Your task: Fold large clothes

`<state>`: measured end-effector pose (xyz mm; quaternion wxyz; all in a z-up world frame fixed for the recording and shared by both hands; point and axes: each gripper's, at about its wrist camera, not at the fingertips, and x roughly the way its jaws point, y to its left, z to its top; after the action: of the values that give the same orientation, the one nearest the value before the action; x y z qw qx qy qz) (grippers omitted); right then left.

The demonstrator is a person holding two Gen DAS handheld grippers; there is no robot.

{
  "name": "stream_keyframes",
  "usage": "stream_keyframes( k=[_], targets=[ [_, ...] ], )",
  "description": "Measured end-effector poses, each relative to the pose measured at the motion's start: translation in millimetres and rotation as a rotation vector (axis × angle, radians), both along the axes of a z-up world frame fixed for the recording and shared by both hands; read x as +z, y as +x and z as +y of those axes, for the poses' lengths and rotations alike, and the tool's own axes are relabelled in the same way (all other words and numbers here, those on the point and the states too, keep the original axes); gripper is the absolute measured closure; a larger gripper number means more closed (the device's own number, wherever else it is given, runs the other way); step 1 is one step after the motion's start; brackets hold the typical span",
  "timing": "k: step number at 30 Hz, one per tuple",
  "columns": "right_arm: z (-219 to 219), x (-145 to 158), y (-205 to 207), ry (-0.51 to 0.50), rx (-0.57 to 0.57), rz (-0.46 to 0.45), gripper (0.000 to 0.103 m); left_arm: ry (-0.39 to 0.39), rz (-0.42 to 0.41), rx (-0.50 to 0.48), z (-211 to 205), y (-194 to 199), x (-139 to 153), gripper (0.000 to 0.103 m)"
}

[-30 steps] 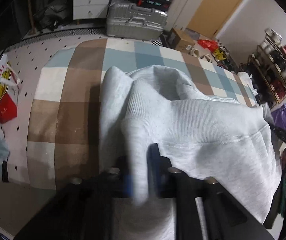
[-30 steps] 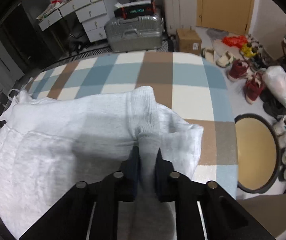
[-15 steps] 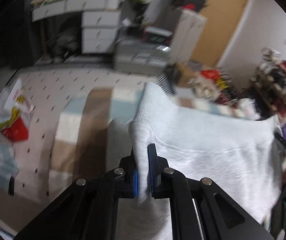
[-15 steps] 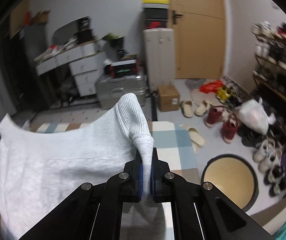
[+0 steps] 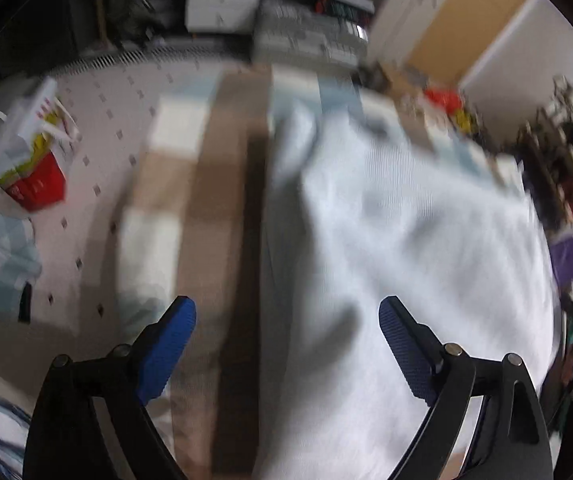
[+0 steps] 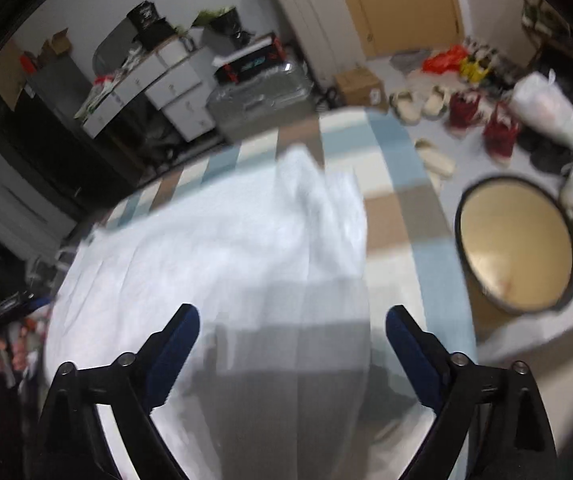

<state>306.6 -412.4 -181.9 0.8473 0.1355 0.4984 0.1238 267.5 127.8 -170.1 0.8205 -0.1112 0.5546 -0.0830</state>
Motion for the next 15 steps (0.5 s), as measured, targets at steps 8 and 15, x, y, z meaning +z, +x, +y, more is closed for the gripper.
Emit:
stream_keyframes(
  k=[8,15],
  targets=[
    [21,-35,-30,0.070,0.068,0.126,0.028,0.016,0.116,-0.108,-42,-37,-31,0.040],
    [17,-24,-52,0.077,0.051,0.038,0.074,0.070,0.188,-0.097,-49,-97,-32,0.086]
  ],
)
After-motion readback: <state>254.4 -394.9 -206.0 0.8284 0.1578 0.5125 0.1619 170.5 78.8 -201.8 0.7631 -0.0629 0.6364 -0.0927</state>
